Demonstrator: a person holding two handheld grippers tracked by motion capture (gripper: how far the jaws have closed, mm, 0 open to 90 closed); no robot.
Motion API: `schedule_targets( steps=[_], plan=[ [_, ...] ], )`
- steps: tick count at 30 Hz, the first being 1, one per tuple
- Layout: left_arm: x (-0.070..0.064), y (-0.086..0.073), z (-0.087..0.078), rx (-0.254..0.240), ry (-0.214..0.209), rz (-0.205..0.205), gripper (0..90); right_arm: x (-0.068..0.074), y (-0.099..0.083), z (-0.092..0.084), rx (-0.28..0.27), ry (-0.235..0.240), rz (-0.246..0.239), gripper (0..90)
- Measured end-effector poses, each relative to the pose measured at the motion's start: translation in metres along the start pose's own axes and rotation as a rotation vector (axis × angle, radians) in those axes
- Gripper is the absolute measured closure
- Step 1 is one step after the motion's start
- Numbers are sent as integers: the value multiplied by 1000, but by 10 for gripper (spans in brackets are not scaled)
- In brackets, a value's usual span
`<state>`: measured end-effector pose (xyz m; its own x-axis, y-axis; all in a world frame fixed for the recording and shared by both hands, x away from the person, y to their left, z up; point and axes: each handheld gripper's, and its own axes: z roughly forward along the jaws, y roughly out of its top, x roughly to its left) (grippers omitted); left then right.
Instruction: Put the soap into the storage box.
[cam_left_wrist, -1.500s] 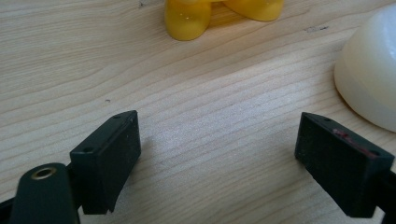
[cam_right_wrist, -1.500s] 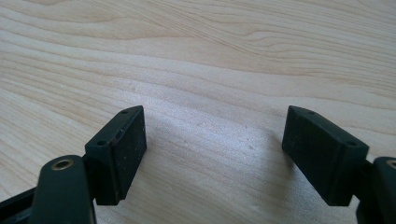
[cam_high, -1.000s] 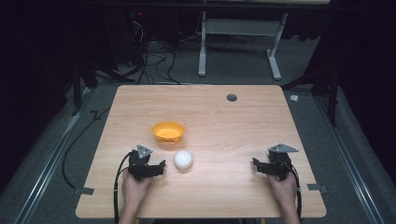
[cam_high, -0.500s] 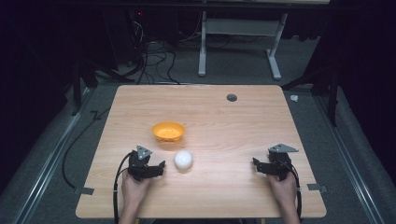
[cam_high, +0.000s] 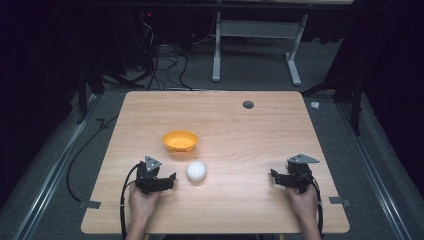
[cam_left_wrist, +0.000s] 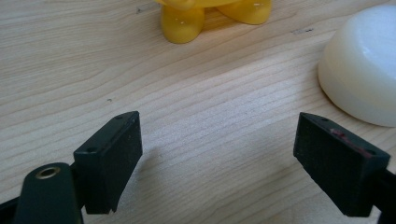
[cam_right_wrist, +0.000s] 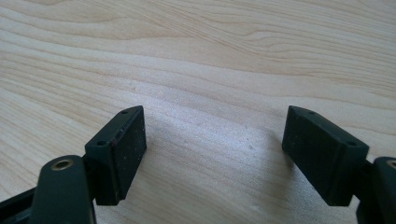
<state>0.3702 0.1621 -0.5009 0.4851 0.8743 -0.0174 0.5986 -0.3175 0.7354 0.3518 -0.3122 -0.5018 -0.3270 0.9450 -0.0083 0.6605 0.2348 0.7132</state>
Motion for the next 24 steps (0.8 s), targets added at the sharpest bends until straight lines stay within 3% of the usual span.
schedule_targets(
  steps=[14,24],
  plan=[
    [-6,7,-11,-24,-53,2,166,0,0,0,0,1,-3,227],
    [-14,12,-18,-38,-78,24,159,0,0,0,0,1,-3,226]
  ],
)
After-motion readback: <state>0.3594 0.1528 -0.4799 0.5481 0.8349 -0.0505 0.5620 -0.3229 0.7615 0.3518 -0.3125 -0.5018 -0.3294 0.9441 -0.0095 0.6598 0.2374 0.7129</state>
